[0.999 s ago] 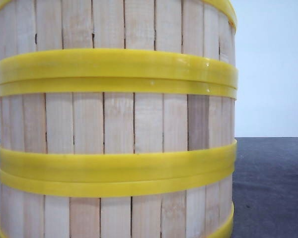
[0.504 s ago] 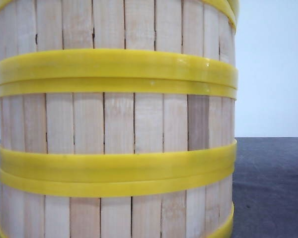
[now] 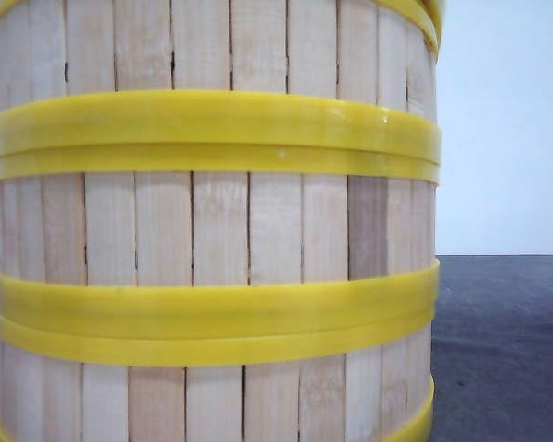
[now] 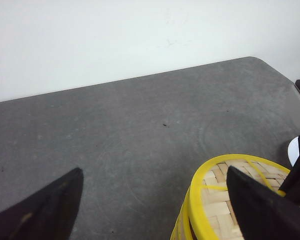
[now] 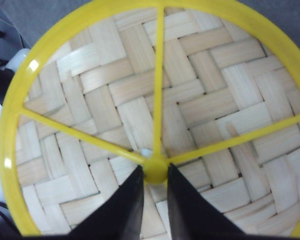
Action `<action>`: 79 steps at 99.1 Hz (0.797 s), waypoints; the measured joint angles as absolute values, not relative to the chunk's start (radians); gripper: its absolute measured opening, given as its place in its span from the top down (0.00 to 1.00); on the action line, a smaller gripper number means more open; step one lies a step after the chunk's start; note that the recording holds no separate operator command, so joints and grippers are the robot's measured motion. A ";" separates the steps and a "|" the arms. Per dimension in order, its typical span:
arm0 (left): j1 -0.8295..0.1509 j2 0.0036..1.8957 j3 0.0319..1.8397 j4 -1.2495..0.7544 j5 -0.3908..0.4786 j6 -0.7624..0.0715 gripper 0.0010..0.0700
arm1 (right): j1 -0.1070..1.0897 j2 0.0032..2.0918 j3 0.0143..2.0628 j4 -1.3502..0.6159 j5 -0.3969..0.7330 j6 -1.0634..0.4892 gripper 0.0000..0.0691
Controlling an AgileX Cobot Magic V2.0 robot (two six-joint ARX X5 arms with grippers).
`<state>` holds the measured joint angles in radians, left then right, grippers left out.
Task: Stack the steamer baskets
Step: 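Lower the lid onto the top basket and open the right gripper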
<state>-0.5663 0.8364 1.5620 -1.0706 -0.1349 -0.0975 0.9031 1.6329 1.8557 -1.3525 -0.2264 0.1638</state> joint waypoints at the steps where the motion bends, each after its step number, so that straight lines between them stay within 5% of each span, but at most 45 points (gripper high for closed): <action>1: -0.566 0.836 1.562 -1.071 -0.135 -0.097 0.22 | 0.904 1.633 1.856 -1.353 -0.225 0.163 0.93; 79: -0.566 0.836 1.562 -1.092 -0.135 -0.097 0.22 | 0.948 1.684 1.864 -1.353 -0.171 0.143 0.93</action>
<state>-0.5663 0.8364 1.5620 -1.0916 -0.1349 -0.0975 0.9478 1.6840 1.8645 -1.3525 -0.1707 0.1429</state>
